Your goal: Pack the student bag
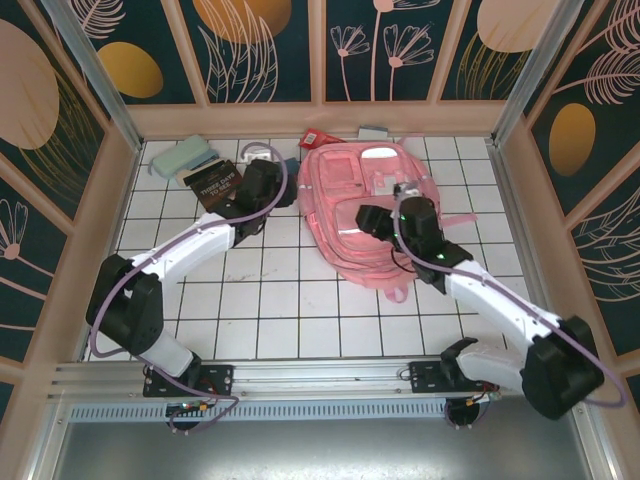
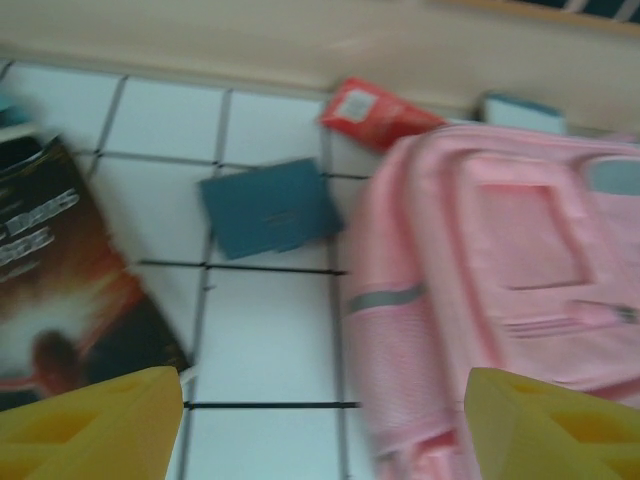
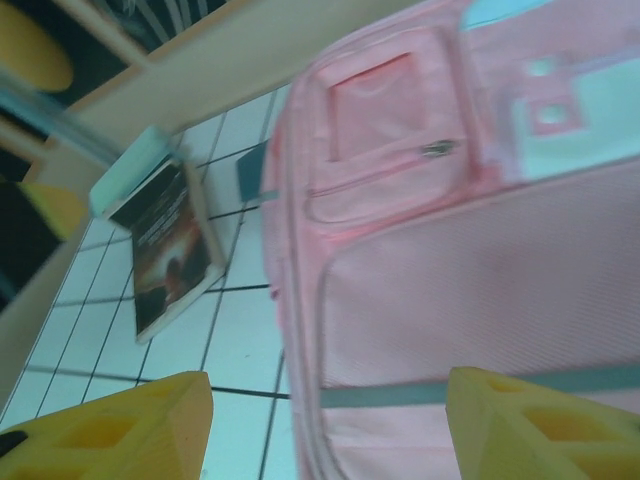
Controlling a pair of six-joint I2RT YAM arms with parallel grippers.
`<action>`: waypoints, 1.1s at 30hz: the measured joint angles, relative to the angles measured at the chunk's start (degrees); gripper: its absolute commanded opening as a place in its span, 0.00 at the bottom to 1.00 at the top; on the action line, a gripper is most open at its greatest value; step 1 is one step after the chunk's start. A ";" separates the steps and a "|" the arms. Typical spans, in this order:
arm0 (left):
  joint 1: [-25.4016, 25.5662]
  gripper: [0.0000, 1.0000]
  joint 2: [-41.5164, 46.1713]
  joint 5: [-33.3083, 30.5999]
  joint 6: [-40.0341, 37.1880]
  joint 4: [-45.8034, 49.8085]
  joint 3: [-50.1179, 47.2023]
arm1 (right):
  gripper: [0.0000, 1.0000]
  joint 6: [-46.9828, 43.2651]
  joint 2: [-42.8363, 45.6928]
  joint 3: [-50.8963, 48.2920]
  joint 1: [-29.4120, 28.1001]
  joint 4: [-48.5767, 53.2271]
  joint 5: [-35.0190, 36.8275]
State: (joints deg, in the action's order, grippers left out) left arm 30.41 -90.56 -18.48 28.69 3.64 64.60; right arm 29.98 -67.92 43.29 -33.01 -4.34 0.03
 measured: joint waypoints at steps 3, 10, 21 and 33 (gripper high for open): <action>-3.52 0.72 0.00 0.00 2.34 -0.74 -2.82 | 0.62 -1.25 -6.56 4.22 -2.84 -1.55 -0.31; -13.00 0.61 -1.79 0.04 9.79 -3.26 -6.03 | 0.62 -1.68 -15.32 9.70 -6.08 -3.23 -1.46; -19.91 0.62 -14.82 -1.49 13.84 -4.28 -2.86 | 0.61 -2.51 -18.49 12.11 -7.41 -3.85 -2.34; -26.43 0.64 -22.97 -2.19 13.97 -4.52 4.87 | 0.60 -2.91 -23.98 15.17 -8.02 -4.92 -3.37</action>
State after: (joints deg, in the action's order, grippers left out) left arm 3.99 -113.54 -20.67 42.65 -0.89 69.47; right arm 27.07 -91.90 58.46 -41.04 -9.26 -3.33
